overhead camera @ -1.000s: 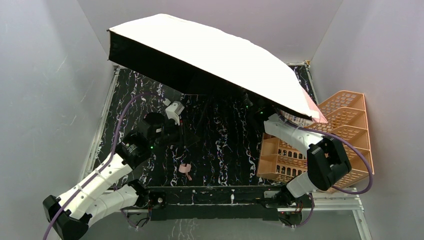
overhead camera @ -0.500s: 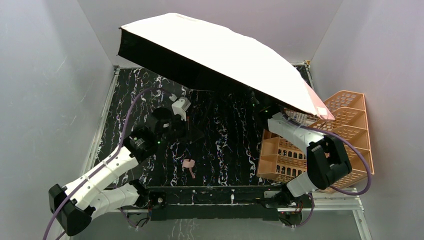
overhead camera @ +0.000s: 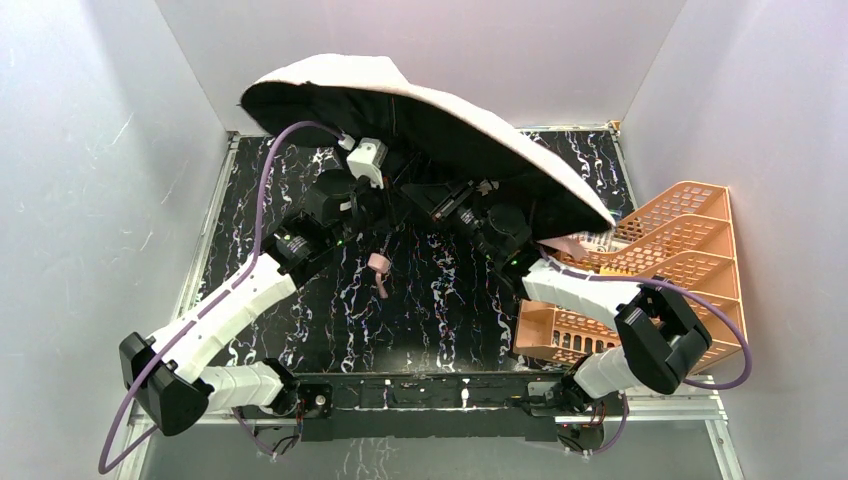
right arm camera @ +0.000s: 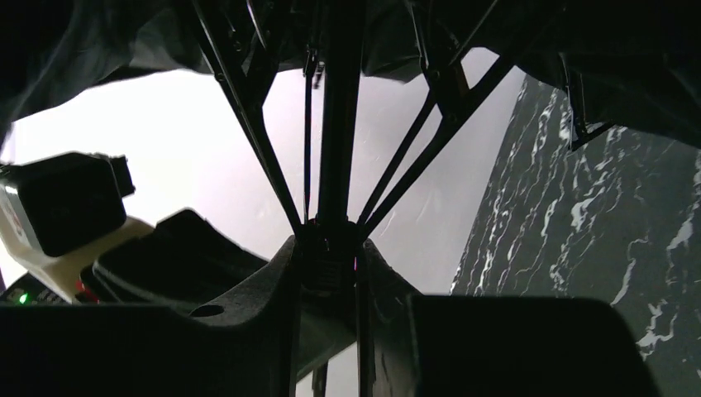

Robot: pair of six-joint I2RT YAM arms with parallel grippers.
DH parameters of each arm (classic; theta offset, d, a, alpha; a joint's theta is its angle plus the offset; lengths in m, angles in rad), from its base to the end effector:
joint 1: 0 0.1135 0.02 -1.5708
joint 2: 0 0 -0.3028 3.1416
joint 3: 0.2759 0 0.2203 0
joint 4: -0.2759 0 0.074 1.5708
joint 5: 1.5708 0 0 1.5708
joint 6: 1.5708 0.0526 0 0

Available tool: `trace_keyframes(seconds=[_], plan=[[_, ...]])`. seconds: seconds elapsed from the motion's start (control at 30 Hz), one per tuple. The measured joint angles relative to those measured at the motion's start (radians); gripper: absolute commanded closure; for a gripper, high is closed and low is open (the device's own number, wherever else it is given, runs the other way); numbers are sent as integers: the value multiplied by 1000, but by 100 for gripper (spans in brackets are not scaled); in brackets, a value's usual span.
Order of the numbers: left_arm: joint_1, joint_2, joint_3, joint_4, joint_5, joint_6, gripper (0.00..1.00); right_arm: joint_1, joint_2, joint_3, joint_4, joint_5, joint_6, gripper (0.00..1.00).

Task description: Put away the umbrella

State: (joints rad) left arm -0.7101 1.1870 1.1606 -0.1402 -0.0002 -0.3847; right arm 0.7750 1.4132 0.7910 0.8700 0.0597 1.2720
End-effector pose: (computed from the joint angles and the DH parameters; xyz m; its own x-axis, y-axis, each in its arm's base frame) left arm 0.1857 -0.1597 0.4277 -0.3611 -0.1844 -0.9141 0.5569 0.7436 -0.3700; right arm 0.2182 0.2093 0.3688 -0.5764 0.7708 -0.2714 -0.3609 0.0578 0.9308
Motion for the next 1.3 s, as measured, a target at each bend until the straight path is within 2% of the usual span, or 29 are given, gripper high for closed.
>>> trace_keyframes(seconds=[0.2,0.23,0.37,0.5,0.7,0.83,1.0,1.2,1.3], plan=[[-1,2,2,34,-22,19,100,11,-5,0,16,-8,0,100],[-1,1,2,35,-22,21,97,12,-7,0,16,1,-1,100],[-1,-8,1,27,-18,27,56,18,-9,0,19,34,-6,100],[0,-75,-12,16,0,22,26,9,-2,-4,-13,104,-9,100],[0,-215,-88,-19,54,-14,5,-8,37,-2,-12,172,10,100],[0,-230,-143,-79,76,-31,3,-12,70,8,-16,187,13,100],[0,-241,-217,-178,74,-28,5,-16,75,31,-32,193,12,100],[0,-257,-231,-230,63,-12,26,-20,75,38,-33,194,12,100],[0,-255,-231,-227,58,-1,30,-21,75,38,-34,194,13,100]])
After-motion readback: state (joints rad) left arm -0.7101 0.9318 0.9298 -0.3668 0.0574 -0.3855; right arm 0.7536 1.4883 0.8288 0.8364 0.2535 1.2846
